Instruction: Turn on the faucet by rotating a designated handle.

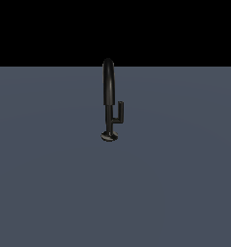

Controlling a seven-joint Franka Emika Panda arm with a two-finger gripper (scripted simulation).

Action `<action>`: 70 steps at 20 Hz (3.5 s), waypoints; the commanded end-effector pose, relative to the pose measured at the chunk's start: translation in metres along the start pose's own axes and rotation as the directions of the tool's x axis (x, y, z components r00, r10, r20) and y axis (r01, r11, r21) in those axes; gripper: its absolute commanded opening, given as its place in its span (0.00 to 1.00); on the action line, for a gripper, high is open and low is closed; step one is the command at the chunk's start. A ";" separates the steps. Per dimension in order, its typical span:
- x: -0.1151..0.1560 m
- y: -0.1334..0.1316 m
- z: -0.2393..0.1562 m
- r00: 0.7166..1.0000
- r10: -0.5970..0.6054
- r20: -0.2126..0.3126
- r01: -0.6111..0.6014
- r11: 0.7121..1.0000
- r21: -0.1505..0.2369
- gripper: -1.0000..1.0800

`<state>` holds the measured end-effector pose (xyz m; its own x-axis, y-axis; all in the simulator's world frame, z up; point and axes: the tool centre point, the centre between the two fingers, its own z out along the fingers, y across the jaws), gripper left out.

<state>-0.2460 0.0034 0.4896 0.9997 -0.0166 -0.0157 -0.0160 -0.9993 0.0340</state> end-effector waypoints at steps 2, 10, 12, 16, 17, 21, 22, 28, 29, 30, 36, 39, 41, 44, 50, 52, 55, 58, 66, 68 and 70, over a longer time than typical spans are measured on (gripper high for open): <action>0.000 0.000 0.000 1.000 0.000 0.000 0.000 1.000 0.000 0.00; 0.011 -0.002 0.002 0.999 0.024 0.028 -0.025 0.999 0.024 0.00; 0.017 -0.003 0.003 0.998 0.036 0.041 -0.038 0.999 0.035 0.00; 0.031 -0.005 0.005 0.995 0.067 0.079 -0.072 0.995 0.065 0.00; 0.036 -0.005 0.006 0.993 0.075 0.090 -0.082 0.994 0.073 0.00; 0.057 -0.007 0.011 0.983 0.116 0.145 -0.132 0.985 0.112 0.00; 0.062 -0.008 0.012 0.979 0.126 0.160 -0.147 0.982 0.123 0.00; 0.097 -0.009 0.023 0.949 0.186 0.256 -0.236 0.955 0.181 0.00; 0.103 -0.009 0.025 0.942 0.195 0.272 -0.251 0.949 0.189 0.00; 0.109 -0.009 0.028 0.935 0.204 0.289 -0.267 0.943 0.198 0.00; 0.144 -0.008 0.043 0.886 0.251 0.390 -0.362 0.900 0.244 0.00; 0.161 -0.007 0.052 0.856 0.269 0.441 -0.410 0.873 0.263 0.00; 0.172 -0.006 0.058 0.834 0.280 0.475 -0.443 0.854 0.274 0.00; 0.189 -0.005 0.069 0.799 0.293 0.526 -0.491 0.822 0.288 0.00; 0.221 -0.001 0.093 0.717 0.308 0.626 -0.588 0.749 0.306 0.00; 0.231 0.001 0.102 0.686 0.309 0.658 -0.620 0.721 0.308 0.00; 0.246 0.003 0.117 0.638 0.308 0.706 -0.668 0.678 0.308 0.00; 0.261 0.006 0.132 0.585 0.301 0.753 -0.714 0.631 0.303 0.00; 0.297 0.012 0.181 0.427 0.258 0.867 -0.832 0.488 0.264 0.00; 0.305 0.014 0.196 0.382 0.240 0.892 -0.859 0.448 0.248 0.00; 0.313 0.015 0.211 0.336 0.219 0.916 -0.885 0.406 0.228 0.00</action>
<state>0.0578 -0.0221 0.2861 0.3527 -0.2722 -0.8953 -0.8765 -0.4311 -0.2143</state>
